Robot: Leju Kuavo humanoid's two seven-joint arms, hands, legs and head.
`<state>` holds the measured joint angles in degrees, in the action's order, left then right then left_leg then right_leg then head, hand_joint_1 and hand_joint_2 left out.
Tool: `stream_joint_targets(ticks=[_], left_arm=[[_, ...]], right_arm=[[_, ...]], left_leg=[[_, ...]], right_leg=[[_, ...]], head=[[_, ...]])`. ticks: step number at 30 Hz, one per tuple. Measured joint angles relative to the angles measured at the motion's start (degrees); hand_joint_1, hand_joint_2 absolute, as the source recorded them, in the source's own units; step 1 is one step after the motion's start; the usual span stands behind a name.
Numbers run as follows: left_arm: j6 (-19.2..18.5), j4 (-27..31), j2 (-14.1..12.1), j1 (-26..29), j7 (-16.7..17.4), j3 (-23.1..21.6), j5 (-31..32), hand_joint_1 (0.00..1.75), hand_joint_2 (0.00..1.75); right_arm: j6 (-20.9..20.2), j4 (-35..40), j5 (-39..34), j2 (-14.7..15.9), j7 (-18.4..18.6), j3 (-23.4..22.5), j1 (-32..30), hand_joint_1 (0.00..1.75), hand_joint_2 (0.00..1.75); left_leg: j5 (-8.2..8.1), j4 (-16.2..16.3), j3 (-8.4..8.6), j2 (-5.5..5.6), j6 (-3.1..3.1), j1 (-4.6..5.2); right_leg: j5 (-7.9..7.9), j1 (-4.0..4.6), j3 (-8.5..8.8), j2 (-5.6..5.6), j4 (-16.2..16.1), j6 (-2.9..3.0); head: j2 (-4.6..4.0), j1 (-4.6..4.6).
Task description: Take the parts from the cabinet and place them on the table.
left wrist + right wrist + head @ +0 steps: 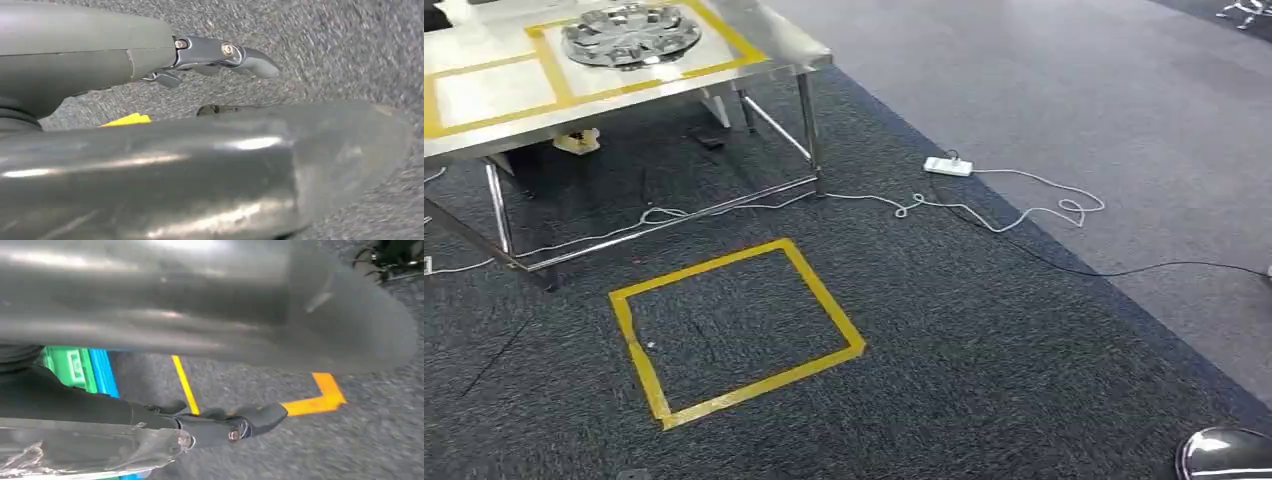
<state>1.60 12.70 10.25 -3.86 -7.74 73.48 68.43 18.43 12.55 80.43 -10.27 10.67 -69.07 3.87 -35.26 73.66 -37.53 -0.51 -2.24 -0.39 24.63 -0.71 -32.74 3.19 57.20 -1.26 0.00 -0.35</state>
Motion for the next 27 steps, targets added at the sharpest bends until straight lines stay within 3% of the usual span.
stream_joint_targets(ticks=[1,2,3,4,5,8,9,10,11,12,14,15,16,17,18,19,20,21,23,24,25,26,27], left_arm=[[0.0,0.0,0.0,0.0,0.0,0.0,0.0,0.00,0.00],[0.0,0.0,0.0,-0.1,0.0,0.0,0.0,0.00,0.00],[0.0,0.0,0.0,-0.1,0.0,0.0,0.0,0.00,0.00],[0.0,0.0,-0.1,-0.1,0.0,0.0,0.0,0.00,0.00],[0.0,0.0,-0.1,-0.2,0.0,0.0,0.0,0.00,0.00],[0.0,0.0,0.0,-0.4,0.0,0.0,0.0,0.00,0.00],[0.0,0.0,0.0,-0.5,0.0,0.0,0.0,0.00,0.00],[0.0,0.0,-0.1,-0.6,0.0,0.0,-0.1,0.00,0.00],[0.0,0.0,-0.1,-0.5,0.0,0.0,0.0,0.00,0.00],[0.0,0.0,-0.1,-0.3,0.0,0.0,0.0,0.00,0.00],[0.0,0.0,-0.1,0.0,0.0,0.0,0.0,0.00,0.00],[0.0,0.0,-0.1,0.0,0.0,0.0,0.0,0.00,0.00],[0.0,0.0,-0.1,-0.1,0.0,0.0,-0.1,0.00,0.00],[0.0,0.0,0.0,-0.1,0.0,0.0,0.0,0.00,0.00],[0.0,0.0,0.0,-0.2,0.0,0.0,0.0,0.00,0.00],[0.0,0.0,0.0,-0.2,0.0,0.0,0.0,0.00,0.00],[0.0,0.0,-0.1,-0.1,0.0,0.0,-0.1,0.00,0.00],[0.0,0.0,-0.1,-0.2,0.0,0.0,-0.1,0.00,0.00],[0.0,0.0,-0.1,-0.4,0.0,0.0,-0.1,0.00,0.00],[0.0,0.0,0.0,-0.5,0.0,0.0,-0.1,0.00,0.00],[0.0,0.0,0.0,-0.6,0.0,0.0,-0.1,0.00,0.00],[0.0,0.0,0.0,-0.6,0.0,0.0,-0.1,0.00,0.00],[0.0,0.0,0.0,-0.5,0.0,0.0,-0.1,0.00,0.00]], right_arm=[[0.0,0.0,0.0,0.0,0.0,-0.1,-0.1,0.00,0.00],[0.0,0.0,0.0,0.0,0.0,-0.1,-0.1,0.00,0.00],[0.0,0.0,0.0,0.0,0.0,-0.1,-0.1,0.00,0.00],[0.0,0.0,0.0,-0.1,0.0,-0.1,0.0,0.00,0.00],[0.0,0.0,0.0,-0.1,-0.1,-0.2,0.2,0.00,0.00],[0.0,0.0,0.0,-0.1,-0.1,-0.2,-0.4,0.00,0.00],[0.0,0.0,0.0,-0.1,-0.1,-0.2,-0.5,0.00,0.00],[0.0,0.0,0.0,-0.1,-0.1,-0.2,-0.6,0.00,0.00],[0.0,0.0,0.0,-0.1,-0.1,-0.2,-0.4,0.00,0.00],[0.0,0.0,0.0,-0.1,-0.2,-0.2,-0.2,0.00,0.00],[0.0,0.0,0.0,-0.1,-0.3,-0.2,0.0,0.00,0.00],[0.0,0.0,0.0,-0.1,-0.3,-0.2,-0.1,0.00,0.00],[0.0,0.0,0.0,-0.1,-0.3,-0.2,-0.2,0.00,0.00],[0.0,0.0,0.0,-0.1,-0.3,-0.2,-0.3,0.00,0.00],[0.0,0.0,0.0,-0.1,-0.3,-0.2,-0.2,0.00,0.00],[0.0,0.0,0.0,-0.1,-0.3,-0.2,-0.1,0.00,0.00],[0.0,0.0,0.0,-0.2,-0.4,-0.2,0.2,0.00,0.00],[0.0,0.0,0.0,-0.2,-0.4,-0.2,0.2,0.00,0.00],[-0.1,0.0,-0.1,-0.2,-0.4,-0.2,0.0,0.00,0.00],[-0.1,0.0,-0.1,-0.2,-0.4,-0.2,0.0,0.00,0.00],[0.0,0.0,-0.1,-0.2,-0.4,-0.2,0.0,0.00,0.00],[0.0,0.0,-0.1,-0.2,-0.4,-0.2,0.0,0.00,0.00],[0.0,0.0,-0.1,-0.1,-0.4,-0.2,0.1,0.00,0.00]], left_leg=[[2.42,-2.7,1.07,0.10,0.17,0.00],[5.52,-7.7,3.36,0.66,0.40,-0.02],[7.96,-12.7,5.77,1.95,0.66,-0.04],[8.75,-16.5,7.50,5.26,0.96,-0.19],[8.32,-17.7,7.69,5.78,1.02,-0.41],[8.53,-17.6,7.82,4.21,1.98,0.17],[9.03,-18.1,7.79,3.20,2.54,-0.39],[9.11,-18.1,7.83,2.56,2.79,-0.27],[9.07,-18.1,7.80,1.83,3.08,-0.17],[9.03,-18.1,7.81,0.88,3.14,-0.01],[8.96,-18.1,7.77,-1.25,3.19,0.16],[8.90,-18.1,7.80,-2.02,3.17,0.16],[8.77,-18.1,7.87,-2.78,3.06,0.15],[8.65,-18.0,8.05,-3.51,2.94,0.15],[8.47,-18.0,8.31,-4.16,2.71,0.12],[8.23,-18.0,8.64,-4.77,2.34,0.25],[7.82,-17.8,8.77,-5.19,1.90,0.77],[7.85,-17.8,8.94,-5.58,1.67,0.80],[7.86,-18.1,9.25,-6.77,1.13,0.64],[7.56,-18.1,9.35,-7.38,0.72,0.57],[6.90,-17.7,9.38,-5.59,0.23,0.25],[4.95,-15.4,8.37,-2.75,0.08,0.24],[2.77,-11.7,6.65,-1.26,0.03,0.23]], right_leg=[[-0.10,0.01,-0.03,0.99,0.0,-0.15],[-0.22,-0.01,-0.02,2.00,0.0,-0.33],[-0.34,-0.06,-0.02,2.85,0.0,-0.52],[-0.50,-0.15,-0.18,3.57,0.0,-0.81],[-0.44,0.15,-0.51,4.32,0.4,-1.16],[-1.02,-0.38,-1.11,5.86,-0.6,-2.51],[-1.11,-0.44,-1.14,6.18,-0.4,-2.80],[0.00,-0.04,-1.84,2.60,1.1,-2.80],[2.25,0.09,-3.31,-0.05,4.1,-2.93],[5.00,0.05,-5.68,-1.78,9.0,-3.12],[8.59,0.01,-9.90,-2.78,18.2,-3.33],[8.31,0.01,-10.06,-2.86,18.8,-3.42],[6.73,0.01,-8.69,-2.94,16.7,-3.41],[4.33,0.01,-6.03,-3.35,11.9,-3.30],[2.04,0.04,-2.74,-4.52,6.2,-3.16],[0.68,0.12,0.31,-7.49,1.1,-3.10],[0.65,0.18,0.67,-8.27,0.6,-2.57],[0.50,0.24,0.41,-7.14,0.6,-1.99],[0.59,0.56,-0.41,-6.07,0.7,-1.36],[0.36,0.39,0.04,-5.23,0.5,-0.88],[0.15,0.14,0.00,-4.51,0.2,-0.54],[-0.04,0.07,-0.07,-4.00,0.2,-0.24],[-0.14,0.06,-0.25,-3.41,0.2,-0.07]], head=[[0.00,0.00],[0.00,0.02],[0.00,0.02],[0.00,0.04],[0.00,-0.09],[0.00,-0.07],[0.00,-0.04],[0.00,-0.24],[0.00,-0.72],[0.00,-0.92],[0.00,-0.92],[0.00,-0.85],[0.00,-0.92],[0.00,-0.90],[0.00,-0.90],[0.00,-0.94],[0.00,-0.85],[0.00,-0.55],[0.00,-0.66],[0.00,-0.68],[0.00,-0.57],[0.00,-0.35],[0.00,-0.24]])
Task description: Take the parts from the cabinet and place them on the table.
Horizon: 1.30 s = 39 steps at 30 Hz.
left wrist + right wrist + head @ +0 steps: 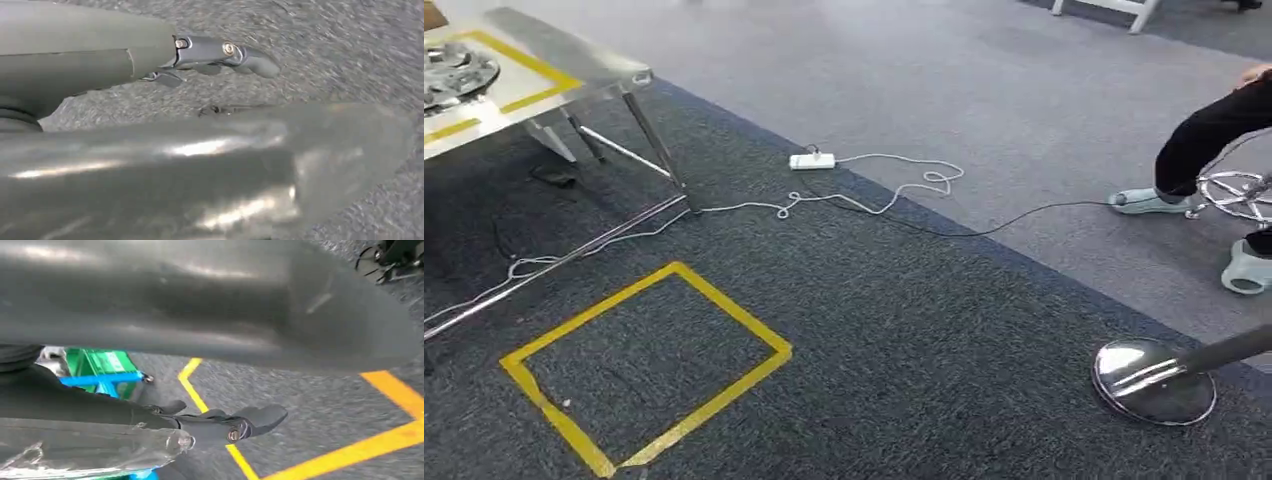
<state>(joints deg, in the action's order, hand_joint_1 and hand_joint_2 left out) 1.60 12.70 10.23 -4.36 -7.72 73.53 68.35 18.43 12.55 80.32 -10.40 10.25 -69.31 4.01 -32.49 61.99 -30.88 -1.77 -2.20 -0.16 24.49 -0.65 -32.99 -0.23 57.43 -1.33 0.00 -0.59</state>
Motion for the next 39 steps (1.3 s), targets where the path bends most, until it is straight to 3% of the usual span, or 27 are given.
stream_joint_targets(ticks=[1,2,3,4,6,7,8,10,15,17,18,19,20,21,23,24,25,29,30,31,32,34,35,36,37,39], left_arm=[[0.0,0.0,0.0,0.1,0.0,0.0,0.0,0.00,0.00],[0.0,0.0,0.0,0.3,0.0,0.0,0.0,0.00,0.00],[0.0,0.0,0.0,0.5,0.0,0.0,0.0,0.00,0.00],[0.0,0.0,0.0,0.5,0.0,0.0,0.0,0.00,0.00],[0.0,0.0,0.0,0.4,0.0,0.0,0.0,0.00,0.00],[0.0,0.0,0.0,0.4,0.0,0.0,0.0,0.00,0.00],[0.0,0.0,0.0,0.4,0.0,0.0,0.0,0.00,0.00],[0.0,0.0,0.0,0.3,0.0,0.0,0.0,0.00,0.00],[0.0,0.0,0.0,0.3,0.0,0.0,0.0,0.00,0.00],[0.1,0.0,0.0,0.3,-0.1,0.0,-0.1,0.00,0.00],[0.7,0.0,0.2,0.2,-1.0,0.2,-1.6,0.00,0.00],[1.5,0.0,0.0,0.6,-2.3,1.3,-3.2,0.00,0.00],[1.6,0.0,-0.1,0.6,-2.4,1.6,-3.5,0.00,0.00],[1.6,0.0,-0.2,0.6,-2.5,1.7,-3.8,0.00,0.00],[1.7,0.0,-0.4,0.4,-2.8,2.1,-4.4,0.00,0.00],[1.7,0.0,-0.5,0.3,-2.8,2.5,-4.8,0.00,0.00],[1.8,0.0,-0.6,0.4,-2.8,2.8,-5.0,0.00,0.00],[1.8,0.0,-0.9,-0.1,-2.8,4.0,-7.0,0.00,0.00],[1.8,0.0,-1.0,-0.3,-2.8,4.5,-7.6,0.00,0.00],[1.7,0.0,-1.3,-0.4,-2.8,4.8,-8.1,0.00,0.00],[1.5,0.0,-1.3,-0.4,-2.9,5.2,-8.4,0.00,0.00],[1.2,0.0,-1.4,-0.2,-2.9,6.1,-9.2,0.00,0.00],[1.1,0.0,-1.5,-0.2,-2.8,6.4,-9.6,0.00,0.00],[1.1,0.0,-1.5,-0.2,-2.7,6.8,-9.9,0.00,0.00],[1.2,0.0,-1.5,-0.2,-2.4,7.2,-10.2,0.00,0.00],[1.4,0.0,-1.5,-0.3,-2.2,7.6,-10.4,0.00,0.00]], right_arm=[[0.0,0.0,0.0,0.0,0.0,0.0,0.1,0.00,0.00],[0.0,0.0,0.0,0.0,0.0,0.0,0.1,0.00,0.00],[0.0,0.0,0.0,0.0,0.0,0.0,0.0,0.00,0.00],[0.0,0.0,0.0,0.0,0.0,0.0,-0.2,0.00,0.00],[0.0,0.0,0.0,0.0,0.0,0.0,-0.2,0.00,0.00],[0.0,0.0,0.0,0.0,0.0,0.0,-0.1,0.00,0.00],[0.0,0.0,0.0,0.0,0.0,0.0,-0.1,0.00,0.00],[0.1,0.0,-0.1,0.0,0.0,0.0,-0.1,0.00,0.00],[0.1,0.0,-0.2,0.0,0.0,0.0,-0.1,0.00,0.00],[0.2,0.0,-0.3,0.0,0.2,-0.1,-0.6,0.00,0.00],[0.5,0.0,-1.0,0.0,0.0,-0.3,-0.8,0.00,0.00],[1.1,0.0,-5.3,-0.1,-2.0,-1.9,0.0,0.00,0.00],[1.2,0.0,-5.7,-0.1,-2.1,-2.3,0.0,0.00,0.00],[1.4,0.0,-5.7,-0.1,-2.5,-2.7,-0.1,0.00,0.00],[2.0,0.0,-6.0,-0.1,-3.2,-3.2,-0.2,0.00,0.00],[2.2,0.0,-6.4,0.0,-4.0,-3.4,0.0,0.00,0.00],[2.2,0.0,-6.8,0.0,-4.5,-3.6,0.3,0.00,0.00],[2.1,0.0,-8.1,0.0,-7.4,-4.6,1.0,0.00,0.00],[2.1,0.0,-8.3,0.0,-8.2,-4.7,1.1,0.00,0.00],[2.1,0.0,-8.5,0.0,-8.8,-4.7,1.2,0.00,0.00],[2.2,0.0,-8.5,0.1,-9.2,-4.7,1.5,0.00,0.00],[1.9,0.0,-8.9,0.1,-10.3,-4.7,2.0,0.00,0.00],[1.4,0.0,-9.3,0.1,-11.4,-4.8,2.1,0.00,0.00],[0.9,0.0,-9.7,0.1,-12.4,-5.0,2.0,0.00,0.00],[0.7,0.0,-9.8,0.1,-12.9,-5.2,2.0,0.00,0.00],[0.5,0.0,-9.9,0.1,-13.3,-5.5,2.1,0.00,0.00]], left_leg=[[-2.93,6.5,-3.10,0.97,0.00,0.00],[-4.28,11.0,-5.50,1.26,0.06,0.03],[-4.04,12.8,-6.73,1.32,0.17,0.04],[-2.38,11.7,-6.49,1.34,0.26,0.03],[3.16,3.7,-3.25,2.02,0.51,-0.08],[5.57,-1.3,-1.05,4.04,0.57,-0.31],[6.19,-4.4,0.02,8.03,0.55,-0.65],[5.67,-5.3,0.27,7.43,0.70,-0.67],[5.61,-5.3,0.19,7.37,0.82,-0.65],[5.82,-5.3,0.35,6.19,1.55,-0.43],[6.17,-5.7,0.47,4.55,2.47,-0.56],[5.95,-5.7,0.53,1.15,2.90,-0.07],[5.90,-5.7,0.55,0.26,2.97,0.03],[5.81,-5.7,0.63,-0.55,2.94,0.07],[5.55,-5.7,0.99,-1.88,2.74,0.09],[5.33,-5.6,1.31,-2.50,2.50,0.11],[5.11,-5.6,1.53,-3.02,2.18,0.34],[4.97,-5.8,1.91,-5.05,0.97,0.49],[4.55,-5.7,1.85,-4.52,0.42,0.37],[3.51,-4.6,1.47,-1.66,0.13,0.22],[1.25,-1.1,-0.10,0.27,0.01,0.18],[-2.92,8.5,-4.81,1.20,-0.18,0.16],[-3.53,11.5,-6.53,1.27,-0.24,0.16],[-3.00,12.1,-7.21,1.28,-0.26,0.14],[-1.16,10.6,-6.82,1.28,-0.27,0.06],[4.54,2.1,-3.20,1.98,-0.39,-0.32]], right_leg=[[-0.08,0.02,-0.20,1.12,0.0,0.13],[-0.09,0.04,-0.28,2.05,0.0,0.14],[-0.11,0.05,-0.28,3.05,0.0,0.12],[-0.16,0.03,-0.23,3.92,0.0,0.05],[-0.34,-0.09,-0.20,5.79,0.0,-0.25],[-0.46,-0.18,-0.23,6.63,0.0,-0.48],[-0.51,0.00,-0.50,7.37,0.2,-0.89],[-0.62,-0.06,-1.24,8.70,0.3,-1.58],[-0.64,-0.12,-1.28,8.86,0.3,-1.70],[-1.03,-0.42,-1.77,10.08,-0.2,-2.52],[0.27,-0.07,-2.46,4.65,1.8,-2.67],[7.83,-0.08,-9.51,0.70,16.5,-3.19],[8.41,-0.08,-10.60,0.60,19.0,-3.28],[7.59,-0.08,-10.19,0.57,18.5,-3.28],[3.27,0.01,-5.22,-0.10,9.9,-2.92],[1.23,0.17,-1.87,-1.96,4.2,-2.69],[0.95,0.47,-0.05,-4.77,1.0,-2.32],[0.34,0.84,-0.81,-2.21,0.9,-0.83],[-0.06,0.36,-0.35,-1.54,0.4,-0.28],[-0.20,0.27,-0.33,-1.07,0.2,-0.09],[-0.35,0.17,-0.41,-0.54,0.1,0.15],[-0.40,0.18,-0.62,0.99,0.2,0.23],[-0.41,0.18,-0.65,1.67,0.2,0.25],[-0.42,0.16,-0.64,2.28,0.2,0.23],[-0.46,0.11,-0.60,2.92,0.2,0.15],[-0.58,-0.10,-0.56,4.21,0.3,-0.28]], head=[[0.00,0.13],[0.00,0.04],[0.00,0.07],[0.00,0.07],[0.00,0.07],[0.00,0.11],[0.00,0.09],[0.00,0.00],[0.00,0.09],[0.00,0.00],[0.00,-0.35],[0.00,-0.76],[0.00,-0.79],[0.00,-0.74],[0.00,-0.79],[0.00,-0.81],[0.00,-0.87],[0.00,-0.76],[0.00,-0.76],[0.00,-0.52],[0.00,-0.44],[0.00,-0.39],[0.00,-0.39],[0.00,-0.39],[0.00,-0.39],[0.00,-0.42]])
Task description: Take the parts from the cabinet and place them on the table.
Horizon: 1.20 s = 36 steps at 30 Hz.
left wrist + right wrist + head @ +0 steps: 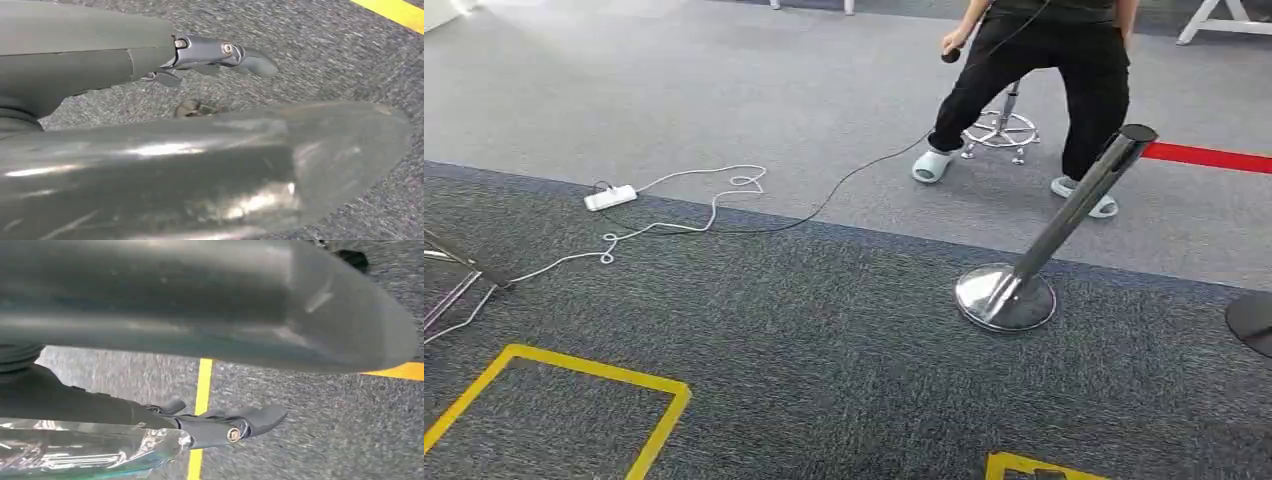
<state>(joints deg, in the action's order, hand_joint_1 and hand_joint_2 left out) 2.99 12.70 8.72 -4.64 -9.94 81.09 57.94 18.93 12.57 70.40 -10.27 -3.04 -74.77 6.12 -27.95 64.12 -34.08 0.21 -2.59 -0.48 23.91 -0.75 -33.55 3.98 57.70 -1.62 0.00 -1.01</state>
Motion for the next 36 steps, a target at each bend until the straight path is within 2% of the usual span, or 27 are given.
stream_joint_targets(ticks=[1,2,5,6,7,8,10,11,12,13,15,16,17,18,21,22,23,25,26,27,28,29,30,31,32,33,36], left_arm=[[0.0,0.0,0.0,0.0,0.0,0.2,0.0,0.00,0.00],[0.0,0.0,0.1,-0.1,0.0,0.6,0.0,0.00,0.00],[0.1,0.0,0.1,-0.3,0.2,1.1,0.0,0.00,0.00],[0.1,0.0,0.2,-0.3,0.2,1.1,0.0,0.00,0.00],[0.1,0.0,0.1,-0.4,0.2,1.1,0.0,0.00,0.00],[0.1,0.0,0.0,-0.3,0.1,1.2,0.0,0.00,0.00],[0.1,0.0,0.0,-0.1,0.1,1.2,0.0,0.00,0.00],[0.1,0.0,0.0,-0.1,0.1,1.2,0.0,0.00,0.00],[0.1,0.0,0.0,-0.1,0.1,1.2,-0.1,0.00,0.00],[0.3,0.0,0.1,-0.1,0.4,1.2,-0.1,0.00,0.00],[0.4,0.0,0.2,-0.2,1.1,1.2,0.2,0.00,0.00],[0.3,0.0,0.3,-0.2,1.2,1.2,0.4,0.00,0.00],[0.2,0.0,0.3,-0.2,1.0,1.2,0.9,0.00,0.00],[0.0,0.0,0.4,-0.2,0.7,1.2,1.1,0.00,0.00],[-0.3,0.0,0.9,-0.4,0.2,0.9,1.8,0.00,0.00],[-0.3,0.0,1.0,-0.4,0.2,0.9,2.0,0.00,0.00],[-0.2,0.0,1.2,-0.4,0.0,0.9,2.1,0.00,0.00],[-0.3,0.0,1.5,-0.3,-0.3,0.8,2.4,0.00,0.00],[-0.4,0.0,1.6,-0.2,-0.5,0.8,2.6,0.00,0.00],[-0.4,0.0,1.7,-0.2,-0.7,0.7,2.7,0.00,0.00],[-0.4,0.0,1.8,-0.2,-0.7,0.6,2.8,0.00,0.00],[-0.4,0.0,1.8,-0.2,-0.8,0.5,2.8,0.00,0.00],[-0.4,0.0,1.8,-0.3,-0.9,0.5,2.8,0.00,0.00],[-0.4,0.0,1.8,-0.3,-0.9,0.4,2.8,0.00,0.00],[-0.4,0.0,2.0,-0.3,-0.9,0.4,2.8,0.00,0.00],[-0.4,0.0,2.1,-0.4,-0.9,0.4,2.8,0.00,0.00],[-0.4,0.0,2.1,-0.4,-0.9,0.0,2.8,0.00,0.00]], right_arm=[[0.0,0.0,0.0,0.0,0.0,-0.1,0.1,0.00,0.00],[0.0,0.0,0.0,0.1,-0.1,-0.2,0.3,0.00,0.00],[-0.1,0.0,0.0,0.1,-0.1,-0.3,0.2,0.00,0.00],[-0.1,0.0,0.0,0.1,-0.1,-0.3,0.0,0.00,0.00],[-0.1,0.0,0.0,0.1,-0.1,-0.4,-0.1,0.00,0.00],[-0.1,0.0,0.0,0.1,-0.1,-0.5,0.0,0.00,0.00],[-0.1,0.0,0.0,0.1,-0.1,-0.5,0.3,0.00,0.00],[-0.1,0.0,0.0,0.1,-0.1,-0.5,0.3,0.00,0.00],[-0.1,0.0,-0.2,0.1,-0.1,-0.5,0.2,0.00,0.00],[-0.1,0.0,-0.3,0.2,-0.1,-0.6,0.2,0.00,0.00],[-0.1,0.0,-0.4,0.2,-0.2,-0.6,0.2,0.00,0.00],[0.1,0.0,-0.5,0.3,-0.2,-0.6,0.2,0.00,0.00],[0.4,0.0,-0.7,0.3,0.0,-0.6,0.5,0.00,0.00],[0.6,0.0,-0.9,0.3,0.0,-0.6,0.5,0.00,0.00],[1.0,0.0,-1.3,0.8,0.5,-0.7,0.0,0.00,0.00],[1.1,0.0,-1.2,0.8,0.6,-0.7,-0.2,0.00,0.00],[1.4,0.1,-1.3,1.2,0.6,-0.7,-0.3,0.00,0.00],[1.9,0.3,-1.5,1.5,0.8,-0.7,-0.2,0.00,0.00],[1.9,0.3,-1.6,1.6,1.1,-0.7,-0.3,0.00,0.00],[2.0,0.3,-1.7,1.6,1.2,-0.7,-0.5,0.00,0.00],[2.0,0.4,-1.7,1.7,1.2,-0.7,-0.6,0.00,0.00],[2.0,0.4,-1.7,1.7,1.3,-0.8,-0.7,0.00,0.00],[2.0,0.4,-1.7,1.6,1.3,-0.9,-0.7,0.00,0.00],[2.0,0.4,-1.7,1.7,1.3,-1.0,-0.7,0.00,0.00],[2.0,0.5,-1.7,1.7,1.3,-1.0,-0.7,0.00,0.00],[2.0,0.5,-1.7,1.7,1.3,-1.1,-0.6,0.00,0.00],[2.1,0.5,-1.7,1.8,1.4,-1.2,-1.1,0.00,0.00]], left_leg=[[1.61,-3.9,1.74,1.84,-0.18,-0.45],[1.65,-7.2,2.97,3.14,-0.08,-0.74],[1.26,-6.5,2.39,2.31,1.43,-0.19],[1.63,-6.9,2.50,1.72,2.03,-0.47],[1.69,-6.9,2.54,1.26,2.42,-0.42],[1.66,-6.9,2.54,0.89,2.84,-0.26],[1.60,-6.9,2.53,-0.31,3.07,0.14],[1.55,-6.9,2.54,-0.88,3.14,0.30],[1.53,-6.9,2.57,-1.33,3.17,0.39],[1.49,-6.9,2.65,-1.71,3.16,0.45],[1.31,-6.9,2.96,-2.43,2.94,0.46],[1.19,-6.9,3.18,-2.78,2.76,0.46],[0.89,-6.6,3.22,-3.09,2.34,0.96],[0.90,-6.6,3.21,-3.30,2.08,0.97],[0.99,-7.1,3.44,-4.22,1.26,0.82],[0.52,-6.7,3.40,-3.01,0.84,0.65],[-1.08,-4.9,2.57,-1.61,0.63,0.64],[-5.89,4.5,-1.87,-0.89,0.34,0.50],[-7.27,8.6,-3.97,-0.84,0.26,0.47],[-7.35,10.6,-5.20,-0.84,0.19,0.46],[-6.06,9.9,-5.07,-0.83,0.17,0.44],[-3.71,7.0,-3.81,-0.81,0.20,0.37],[-0.99,2.3,-1.58,-0.65,0.21,0.26],[1.17,-2.6,0.95,0.08,0.14,0.05],[1.58,-5.7,2.48,1.81,-0.03,-0.36],[1.24,-6.8,2.68,2.10,0.53,-0.36],[1.57,-6.8,2.57,1.61,1.76,0.11]], right_leg=[[-0.01,-0.04,-0.15,0.51,0.1,-0.39],[0.25,0.37,-0.73,1.13,1.0,-0.85],[-0.25,-0.12,-1.23,2.12,0.4,-1.97],[-0.20,-0.24,-1.53,2.30,0.5,-2.29],[0.61,-0.06,-1.89,-0.13,1.6,-2.30],[2.62,0.06,-3.33,-2.10,4.7,-2.37],[7.04,0.02,-7.58,-3.31,13.8,-2.53],[8.38,0.03,-9.29,-3.44,17.6,-2.55],[8.35,0.08,-9.74,-3.45,18.9,-2.52],[6.99,0.11,-8.77,-3.45,17.3,-2.39],[2.69,0.22,-3.70,-4.11,8.3,-1.98],[1.09,0.30,-0.97,-5.56,3.7,-1.77],[1.78,0.88,0.01,-7.08,1.4,-1.64],[1.40,0.75,0.12,-6.13,1.4,-1.08],[1.14,0.87,-0.19,-5.09,1.1,-0.14],[0.86,0.54,0.05,-4.88,0.8,0.24],[0.75,0.42,0.02,-4.49,0.7,0.48],[0.67,0.37,-0.19,-3.70,0.7,0.70],[0.67,0.39,-0.23,-3.30,0.7,0.70],[0.66,0.39,-0.24,-2.91,0.7,0.69],[0.63,0.36,-0.22,-2.48,0.7,0.64],[0.55,0.27,-0.21,-2.02,0.7,0.51],[0.46,0.15,-0.18,-1.50,0.7,0.33],[0.40,0.06,-0.18,-1.08,0.7,0.03],[0.36,0.27,-0.36,-0.71,0.8,-0.42],[0.50,0.43,-0.72,-0.34,1.3,-0.73],[-0.11,-0.02,-0.83,0.23,0.4,-1.89]], head=[[0.00,0.07],[0.00,0.18],[0.00,0.15],[0.00,0.22],[0.00,0.04],[0.00,-0.42],[0.00,-0.39],[0.00,-0.42],[0.00,-0.42],[0.00,-0.42],[0.00,-0.44],[0.00,-0.46],[0.00,-0.46],[0.00,-0.26],[0.00,-0.35],[0.00,-0.28],[0.00,-0.15],[0.00,-0.07],[0.00,-0.13],[0.00,-0.13],[0.00,-0.13],[0.00,-0.11],[0.00,-0.13],[0.00,-0.09],[0.00,0.20],[0.00,0.20],[0.00,0.26]])
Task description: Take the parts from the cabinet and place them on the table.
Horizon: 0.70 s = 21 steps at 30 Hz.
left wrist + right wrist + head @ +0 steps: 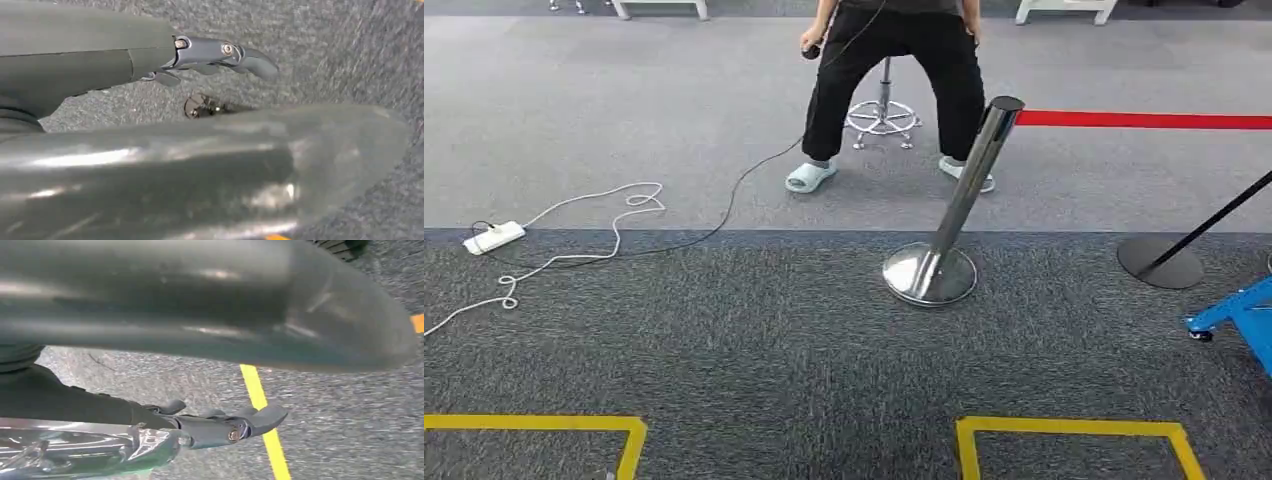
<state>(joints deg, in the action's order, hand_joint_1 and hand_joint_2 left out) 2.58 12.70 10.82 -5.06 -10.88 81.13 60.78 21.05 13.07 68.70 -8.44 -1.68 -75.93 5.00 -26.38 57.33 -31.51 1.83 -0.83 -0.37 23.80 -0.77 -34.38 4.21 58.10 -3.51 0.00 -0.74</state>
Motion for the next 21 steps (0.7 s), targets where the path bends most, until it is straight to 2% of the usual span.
stream_joint_targets(ticks=[1,2,3,5,6,7,8,9,10,11,12,15,16,17,18,20,21], left_arm=[[0.0,0.0,0.0,-0.1,-0.1,-0.1,0.0,0.00,0.00],[0.0,0.0,0.0,0.0,-0.3,-0.2,0.0,0.00,0.00],[0.0,0.0,-0.1,0.0,-0.5,-0.3,0.2,0.00,0.00],[0.0,0.0,-0.2,0.2,-1.2,-0.5,0.3,0.00,0.00],[0.0,0.0,-0.3,0.3,-1.4,-0.5,0.3,0.00,0.00],[0.1,0.0,-0.4,0.3,-1.7,-0.5,0.3,0.00,0.00],[0.3,0.0,-0.6,0.4,-2.0,-0.5,0.3,0.00,0.00],[0.5,0.0,-0.8,0.5,-2.0,-0.5,0.3,0.00,0.00],[0.9,0.0,-1.0,0.5,-1.8,-0.5,0.2,0.00,0.00],[1.1,0.0,-1.2,0.7,-1.4,-0.5,0.1,0.00,0.00],[1.4,0.0,-1.4,0.8,-0.6,-0.5,0.0,0.00,0.00],[2.0,0.0,-1.6,1.1,2.1,-0.5,0.1,0.00,0.00],[2.0,0.0,-1.5,1.2,2.4,-0.5,0.5,0.00,0.00],[2.0,0.0,-1.5,1.2,2.3,-0.5,0.5,0.00,0.00],[2.0,0.0,-1.4,1.2,1.8,-0.5,0.5,0.00,0.00],[2.0,0.0,-1.2,1.4,0.8,-0.5,0.4,0.00,0.00],[1.9,0.0,-1.2,1.4,0.5,-0.5,0.3,0.00,0.00]], right_arm=[[0.1,0.0,0.0,0.0,0.3,-0.1,-0.1,0.00,0.00],[0.3,0.0,0.0,0.0,0.6,-0.2,-0.1,0.00,0.00],[0.4,0.0,0.0,0.0,1.0,-0.3,0.0,0.00,0.00],[0.7,0.0,-0.1,-0.1,1.8,-0.4,0.0,0.00,0.00],[1.0,0.0,-0.3,-0.1,2.0,-0.5,-0.2,0.00,0.00],[1.3,0.0,-0.3,-0.1,2.2,-0.5,-0.3,0.00,0.00],[1.5,0.0,-0.3,-0.1,2.4,-0.5,-0.5,0.00,0.00],[1.6,0.0,-0.2,-0.2,2.6,-0.6,-0.6,0.00,0.00],[1.6,0.0,-0.2,-0.2,2.7,-0.6,-0.6,0.00,0.00],[1.6,0.0,-0.2,-0.4,2.6,-0.6,-0.5,0.00,0.00],[1.6,0.0,-0.2,-0.5,2.4,-0.7,-0.2,0.00,0.00],[1.6,0.0,0.3,-0.7,0.7,-0.7,-0.4,0.00,0.00],[1.6,0.0,0.6,-0.8,-0.1,-0.7,-0.3,0.00,0.00],[1.7,0.0,1.2,-0.8,-0.3,-0.7,-0.2,0.00,0.00],[1.8,0.0,1.9,-0.8,-0.1,-0.6,0.0,0.00,0.00],[1.9,0.0,2.4,-0.8,0.8,-0.2,0.1,0.00,0.00],[1.9,0.0,2.5,-0.8,1.1,-0.2,0.0,0.00,0.00]], left_leg=[[0.36,-0.4,0.08,-0.51,0.57,-0.25],[0.38,-0.4,0.11,-0.64,0.75,-0.21],[0.32,-0.4,0.09,-0.97,1.13,-0.11],[0.26,-0.4,0.07,-1.85,1.29,0.15],[0.24,-0.4,0.08,-2.12,1.31,0.24],[0.23,-0.4,0.12,-2.33,1.31,0.27],[0.20,-0.4,0.18,-2.55,1.26,0.28],[0.17,-0.4,0.27,-2.73,1.21,0.28],[0.06,-0.3,0.41,-2.91,1.02,0.28],[-0.01,-0.3,0.48,-3.08,0.75,0.34],[-0.30,0.0,0.40,-3.21,0.25,0.74],[0.16,-0.6,0.52,-3.64,-0.58,0.48],[-0.12,-0.5,0.40,-3.62,-1.07,0.44],[-1.10,0.6,0.04,-3.06,-1.31,0.39],[-3.44,4.1,-1.55,-2.67,-1.47,0.36],[-7.68,13.3,-5.89,-2.48,-1.67,0.25],[-8.58,16.6,-7.62,-2.43,-1.73,0.25]], right_leg=[[0.30,-0.08,-0.26,-0.59,0.5,-0.17],[1.68,0.04,-0.96,-2.07,2.3,-0.26],[3.89,0.05,-2.64,-2.91,5.9,-0.39],[8.31,0.05,-7.03,-3.54,15.7,-0.51],[8.95,0.06,-8.12,-3.59,18.2,-0.51],[8.26,0.06,-7.85,-3.61,18.0,-0.42],[6.61,0.07,-6.37,-3.63,15.3,-0.31],[4.45,0.08,-3.88,-3.81,10.8,-0.16],[2.21,0.07,-0.60,-4.40,4.9,-0.02],[1.96,0.11,1.37,-5.58,1.5,0.08],[2.03,0.35,1.71,-5.19,0.8,0.51],[1.86,0.69,1.29,-4.61,0.9,1.33],[1.47,0.31,1.49,-4.44,0.4,1.92],[1.38,0.24,1.49,-4.32,0.3,2.15],[1.36,0.22,1.44,-4.16,0.3,2.51],[1.38,0.28,1.38,-3.76,0.3,2.66],[1.38,0.31,1.37,-3.53,0.3,2.66]], head=[[0.00,0.04],[0.00,-0.46],[0.00,-0.66],[0.00,-0.63],[0.00,-0.66],[0.00,-0.63],[0.00,-0.66],[0.00,-0.66],[0.00,-0.68],[0.00,-0.68],[0.00,-0.55],[0.00,-0.50],[0.00,-0.52],[0.00,-0.39],[0.00,-0.24],[0.00,-0.28],[0.00,-0.31]])
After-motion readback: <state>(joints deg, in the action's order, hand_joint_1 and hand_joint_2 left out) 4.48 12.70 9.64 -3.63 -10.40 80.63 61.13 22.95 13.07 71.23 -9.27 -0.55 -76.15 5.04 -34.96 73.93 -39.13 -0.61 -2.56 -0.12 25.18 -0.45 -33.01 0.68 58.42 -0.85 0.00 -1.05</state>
